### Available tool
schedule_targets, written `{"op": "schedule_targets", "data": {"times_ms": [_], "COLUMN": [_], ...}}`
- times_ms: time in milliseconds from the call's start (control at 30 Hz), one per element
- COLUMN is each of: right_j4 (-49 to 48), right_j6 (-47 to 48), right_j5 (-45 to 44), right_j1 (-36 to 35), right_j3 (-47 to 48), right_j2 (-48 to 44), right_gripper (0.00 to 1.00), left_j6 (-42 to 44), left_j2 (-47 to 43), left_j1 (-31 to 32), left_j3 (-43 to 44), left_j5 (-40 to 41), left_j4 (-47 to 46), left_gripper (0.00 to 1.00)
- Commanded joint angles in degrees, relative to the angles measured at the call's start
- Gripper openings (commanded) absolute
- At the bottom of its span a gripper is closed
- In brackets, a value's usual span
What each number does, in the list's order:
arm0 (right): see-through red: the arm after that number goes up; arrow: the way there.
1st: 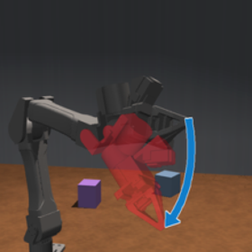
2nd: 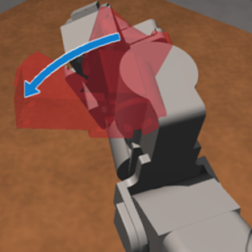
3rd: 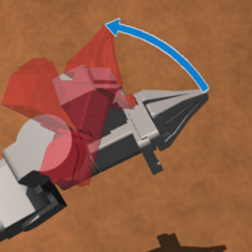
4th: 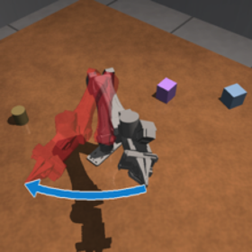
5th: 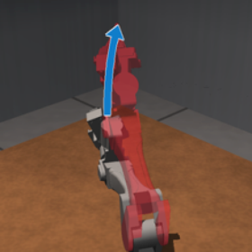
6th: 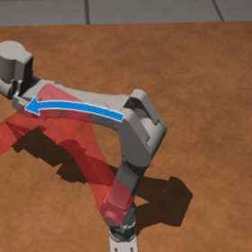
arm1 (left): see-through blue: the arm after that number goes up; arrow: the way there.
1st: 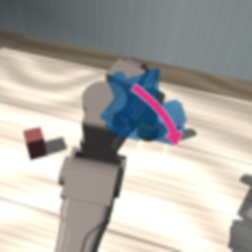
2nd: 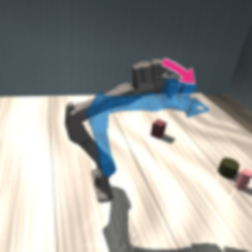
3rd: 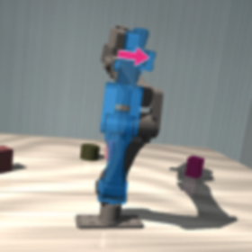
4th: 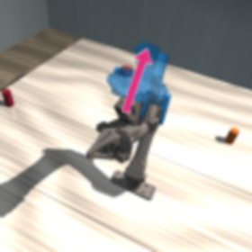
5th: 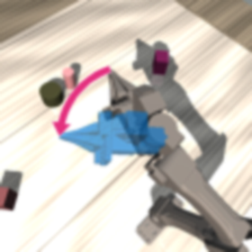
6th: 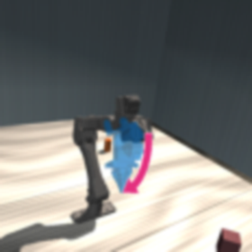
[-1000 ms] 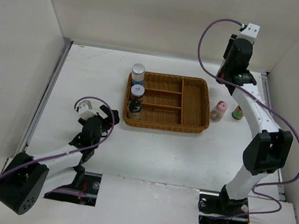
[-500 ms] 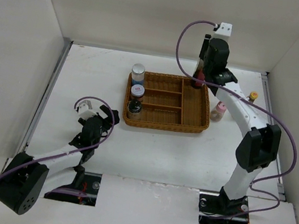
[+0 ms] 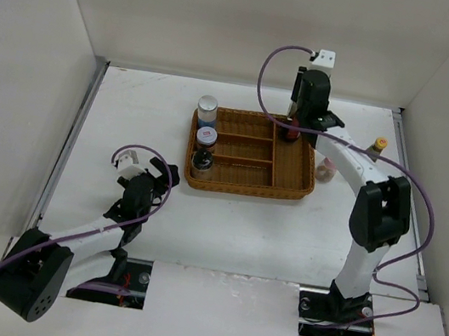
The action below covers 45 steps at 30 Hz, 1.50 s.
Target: Organize the condiment bottles
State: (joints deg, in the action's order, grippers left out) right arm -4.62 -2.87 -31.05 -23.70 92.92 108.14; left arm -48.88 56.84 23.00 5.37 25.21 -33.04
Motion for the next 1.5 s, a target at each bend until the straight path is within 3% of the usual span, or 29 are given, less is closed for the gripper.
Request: {"op": "schedule_targets", "data": {"times_ms": [0,167,300,467,733,867,1067,1200,1467], "right_j4": [-10.67,-12.25,-13.22,-12.43,-9.97,-9.88,-6.99,-1.36,-0.82], "right_j6": [-2.31,-4.59,-4.95,-4.95,-5.3,-7.23,-13.82,-15.41,-14.53], "right_j5": [-0.68,-0.59,-0.86,-0.42,0.81,-1.2,-9.81,-9.04,-1.12], "right_j1": [-0.51,-0.51,-0.6,-0.86,-0.86,2.03,14.67,21.1,25.07], "right_j3": [-2.38,-7.75,-9.78,-9.96,-13.63,-23.81,-39.03,-38.09,-32.99], "right_j2": [-2.23,-2.84,-4.16,-7.49,-18.12,-29.01,-40.63,-37.4,-28.16], "right_gripper": [0.33,0.37,0.59,0.79,0.95,0.97,0.96,0.98,0.98], "left_j6": [0.19,0.19,0.19,0.28,0.28,0.28,0.28,0.28,0.28], "left_j2": [0.03,0.64,0.46,-0.32,-0.15,-1.03,-1.03,0.03,0.12], "left_j1": [0.42,0.5,0.5,0.42,0.5,0.42,0.77,0.94,0.86], "left_j3": [0.79,0.87,0.96,0.87,0.79,0.7,0.79,0.96,0.96], "left_j5": [-0.43,-0.43,-0.51,-0.52,-0.6,-0.87,-1.39,-1.48,-1.57], "left_j4": [-3.61,-3.61,-3.61,-3.61,-3.61,-3.61,-3.61,-3.7,-3.7], "left_gripper": [1.0,1.0,1.0,1.0,1.0,1.0,1.0,1.0,1.0]}}
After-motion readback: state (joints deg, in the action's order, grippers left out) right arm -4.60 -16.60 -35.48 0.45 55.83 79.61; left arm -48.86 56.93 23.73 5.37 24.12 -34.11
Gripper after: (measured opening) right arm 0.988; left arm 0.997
